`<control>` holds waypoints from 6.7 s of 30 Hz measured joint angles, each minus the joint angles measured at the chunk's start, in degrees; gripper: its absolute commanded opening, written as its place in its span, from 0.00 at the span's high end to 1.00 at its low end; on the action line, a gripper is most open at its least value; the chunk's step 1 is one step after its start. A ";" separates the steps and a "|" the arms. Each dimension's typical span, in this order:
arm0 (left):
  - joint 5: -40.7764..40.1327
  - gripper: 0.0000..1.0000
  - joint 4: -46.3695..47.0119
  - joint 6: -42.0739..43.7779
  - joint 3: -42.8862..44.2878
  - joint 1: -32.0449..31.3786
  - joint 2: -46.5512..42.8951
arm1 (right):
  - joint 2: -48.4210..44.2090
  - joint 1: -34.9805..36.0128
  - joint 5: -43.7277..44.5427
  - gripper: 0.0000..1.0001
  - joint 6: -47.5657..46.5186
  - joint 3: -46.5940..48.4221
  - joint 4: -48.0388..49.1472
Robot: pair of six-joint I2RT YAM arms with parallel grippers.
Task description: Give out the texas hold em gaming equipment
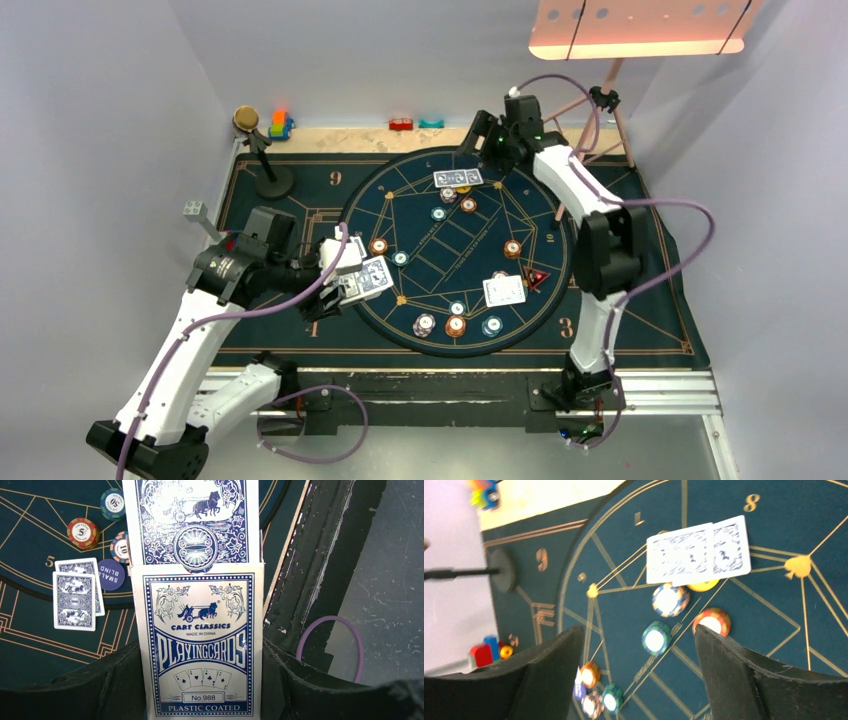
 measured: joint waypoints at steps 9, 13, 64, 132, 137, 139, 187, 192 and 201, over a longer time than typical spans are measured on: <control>0.04 1.00 0.02 0.00 0.00 0.00 0.00 | -25.73 15.15 -8.68 0.07 -3.10 -18.27 4.96; 0.07 1.00 0.07 0.00 0.00 0.00 -0.02 | -29.94 24.72 -16.04 0.05 -2.21 -25.20 7.15; 0.26 1.00 -1.05 -0.02 0.00 0.00 -0.79 | -35.01 30.08 -16.87 0.70 1.70 -33.51 10.62; 4.24 1.00 -1.53 -0.07 -0.15 0.00 -0.24 | -64.63 10.10 -1.97 0.07 5.44 -51.58 -6.45; 4.42 1.00 -1.51 -0.07 -0.13 0.00 0.15 | -55.89 21.64 -10.45 0.05 5.95 -43.34 2.23; 4.46 1.00 -1.51 -0.09 -0.13 0.00 0.28 | -52.78 24.04 -13.03 0.05 6.62 -41.79 6.21; 3.80 1.00 -2.29 -0.20 0.11 0.00 -0.48 | -39.50 33.44 -10.10 0.62 5.62 -34.45 6.40; 3.80 1.00 -2.29 -0.20 0.15 0.00 -0.55 | -40.35 33.14 -8.94 0.66 4.96 -34.29 4.92; 3.80 1.00 -2.29 -0.17 0.17 0.00 -0.55 | -42.27 33.09 -6.27 0.84 3.26 -32.22 2.08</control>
